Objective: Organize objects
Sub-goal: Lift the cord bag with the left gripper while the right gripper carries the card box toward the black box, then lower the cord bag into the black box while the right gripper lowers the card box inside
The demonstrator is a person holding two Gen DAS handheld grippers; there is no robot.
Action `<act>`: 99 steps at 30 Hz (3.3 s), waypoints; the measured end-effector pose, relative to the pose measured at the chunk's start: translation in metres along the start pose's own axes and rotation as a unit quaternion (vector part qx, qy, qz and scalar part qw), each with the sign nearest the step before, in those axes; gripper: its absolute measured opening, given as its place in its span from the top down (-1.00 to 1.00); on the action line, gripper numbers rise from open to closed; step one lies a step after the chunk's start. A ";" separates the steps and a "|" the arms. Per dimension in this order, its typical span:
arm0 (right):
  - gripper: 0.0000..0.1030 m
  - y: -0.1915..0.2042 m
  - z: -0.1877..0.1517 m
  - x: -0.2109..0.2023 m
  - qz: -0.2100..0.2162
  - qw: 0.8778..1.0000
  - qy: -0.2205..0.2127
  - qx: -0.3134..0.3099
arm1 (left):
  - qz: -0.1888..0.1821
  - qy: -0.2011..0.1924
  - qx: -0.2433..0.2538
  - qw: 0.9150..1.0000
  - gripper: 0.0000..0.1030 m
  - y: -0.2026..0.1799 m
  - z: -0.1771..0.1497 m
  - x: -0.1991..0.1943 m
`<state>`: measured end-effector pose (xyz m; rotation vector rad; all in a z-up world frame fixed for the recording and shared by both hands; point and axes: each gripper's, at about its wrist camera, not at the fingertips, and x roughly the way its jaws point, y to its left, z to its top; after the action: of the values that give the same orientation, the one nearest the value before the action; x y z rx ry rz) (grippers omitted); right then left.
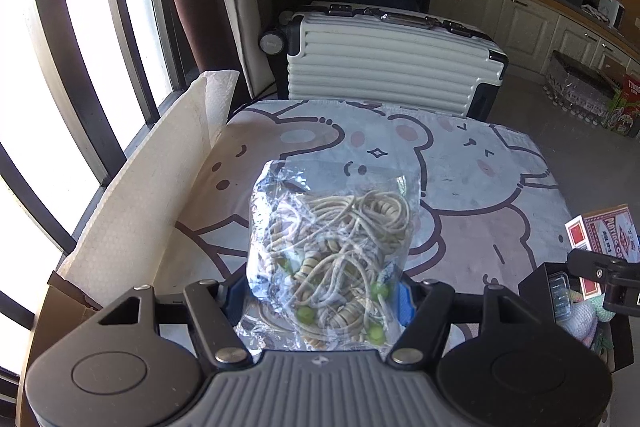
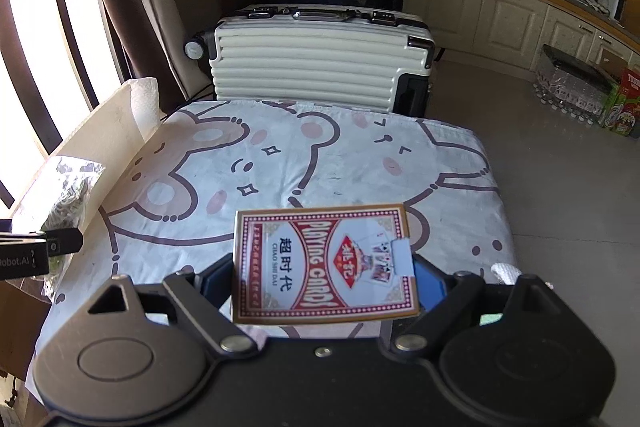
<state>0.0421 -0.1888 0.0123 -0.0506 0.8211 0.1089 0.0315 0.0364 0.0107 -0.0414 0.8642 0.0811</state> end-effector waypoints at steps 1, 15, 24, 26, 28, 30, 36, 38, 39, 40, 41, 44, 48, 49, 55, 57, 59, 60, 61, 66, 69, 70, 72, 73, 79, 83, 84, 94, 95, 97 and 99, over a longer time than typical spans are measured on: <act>-0.74 -0.001 -0.001 -0.002 -0.002 1.000 0.000 0.003 | -0.001 -0.002 0.000 1.000 -0.32 -0.001 0.000 -0.002; -0.74 -0.010 -0.011 -0.033 -0.014 0.999 -0.024 0.026 | 0.003 -0.019 0.007 1.000 -0.32 -0.008 -0.002 -0.017; -0.74 -0.012 -0.011 -0.043 -0.013 0.999 -0.035 0.028 | 0.001 -0.022 0.006 1.000 -0.32 -0.010 -0.004 -0.019; -0.74 -0.014 -0.011 -0.044 -0.012 0.999 -0.037 0.033 | 0.000 -0.021 0.008 1.000 -0.32 -0.011 -0.005 -0.018; -0.74 -0.016 -0.013 -0.043 -0.010 0.998 -0.037 0.039 | -0.001 -0.020 0.009 1.000 -0.32 -0.013 -0.005 -0.017; -0.74 -0.017 -0.014 -0.042 -0.011 0.999 -0.035 0.040 | -0.004 -0.019 0.008 1.000 -0.32 -0.015 -0.005 -0.015; -0.74 -0.034 -0.018 -0.045 -0.026 0.998 -0.032 0.046 | -0.028 -0.012 0.008 0.999 -0.32 -0.034 -0.003 -0.006; -0.74 -0.044 -0.020 -0.048 -0.033 0.998 -0.031 0.051 | -0.038 -0.010 0.011 0.999 -0.32 -0.045 -0.004 -0.004; -0.74 -0.050 -0.022 -0.050 -0.037 0.997 -0.031 0.054 | -0.044 -0.009 0.014 0.999 -0.32 -0.051 -0.004 -0.003; -0.74 -0.055 -0.024 -0.051 -0.041 0.997 -0.030 0.057 | -0.049 -0.009 0.018 0.999 -0.32 -0.057 -0.004 -0.003; -0.74 -0.061 -0.026 -0.053 -0.045 0.997 -0.030 0.060 | -0.054 -0.008 0.022 0.998 -0.32 -0.063 -0.004 -0.003; -0.74 -0.080 -0.033 -0.058 -0.059 0.995 -0.028 0.074 | -0.068 -0.008 0.030 0.997 -0.32 -0.081 -0.005 -0.002; -0.74 -0.104 -0.041 -0.062 -0.074 0.993 -0.024 0.094 | -0.088 -0.005 0.039 0.995 -0.32 -0.106 -0.008 -0.002; -0.74 -0.109 -0.044 -0.063 -0.077 0.992 -0.022 0.098 | -0.093 -0.004 0.042 0.995 -0.32 -0.112 -0.008 -0.001; -0.74 -0.137 -0.056 -0.064 -0.091 0.988 -0.013 0.120 | -0.119 0.001 0.053 0.991 -0.32 -0.147 -0.012 0.000; -0.74 -0.144 -0.060 -0.065 -0.095 0.988 -0.012 0.124 | -0.125 0.002 0.058 0.990 -0.32 -0.157 -0.013 0.001; -0.74 -0.151 -0.063 -0.066 -0.097 0.987 -0.010 0.128 | -0.129 0.003 0.062 0.990 -0.32 -0.167 -0.015 0.003; -0.74 -0.153 -0.064 -0.066 -0.097 0.987 -0.009 0.129 | -0.131 0.004 0.064 0.989 -0.32 -0.172 -0.015 0.004; -0.74 -0.156 -0.066 -0.065 -0.098 0.986 -0.008 0.132 | -0.134 0.006 0.066 0.989 -0.32 -0.176 -0.016 0.005; -0.74 -0.169 -0.071 -0.060 -0.097 0.985 -0.002 0.143 | -0.146 0.017 0.075 0.986 -0.32 -0.195 -0.018 0.013; -0.74 -0.176 -0.074 -0.054 -0.096 0.984 0.003 0.148 | -0.161 0.036 0.063 0.984 -0.32 -0.202 -0.019 0.023; -0.74 -0.178 -0.075 -0.053 -0.095 0.984 0.005 0.151 | -0.165 0.044 0.059 0.983 -0.32 -0.204 -0.019 0.026; -0.74 -0.182 -0.077 -0.049 -0.092 0.983 0.009 0.157 | -0.171 0.056 0.054 0.982 -0.32 -0.209 -0.021 0.032; -0.74 -0.184 -0.078 -0.047 -0.090 0.983 0.011 0.159 | -0.172 0.060 0.054 0.982 -0.31 -0.212 -0.022 0.035; -0.74 -0.191 -0.091 -0.029 -0.084 0.982 0.041 0.162 | -0.183 0.079 0.048 0.979 -0.31 -0.231 -0.027 0.048; -0.74 -0.196 -0.100 -0.012 -0.074 0.979 0.061 0.179 | -0.191 0.091 0.046 0.976 -0.31 -0.243 -0.030 0.056; -0.74 -0.196 -0.102 -0.007 -0.071 0.978 0.067 0.182 | -0.192 0.094 0.045 0.976 -0.31 -0.245 -0.030 0.058; -0.74 -0.191 -0.115 0.038 -0.060 0.976 0.116 0.173 | -0.203 0.123 0.030 0.971 -0.31 -0.256 -0.030 0.082; -0.74 -0.190 -0.115 0.041 -0.059 0.977 0.118 0.170 | -0.204 0.126 0.027 0.971 -0.31 -0.257 -0.031 0.084; -0.74 -0.188 -0.114 0.047 -0.056 0.977 0.122 0.167 | -0.206 0.132 0.021 0.969 -0.31 -0.257 -0.030 0.088; -0.74 -0.186 -0.114 0.052 -0.055 0.976 0.127 0.168 | -0.207 0.137 0.015 0.969 -0.31 -0.258 -0.030 0.092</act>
<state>0.0158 -0.3795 -0.1028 0.2124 1.0815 -0.1453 0.0904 -0.2173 -0.0779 -0.2071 1.1168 -0.3373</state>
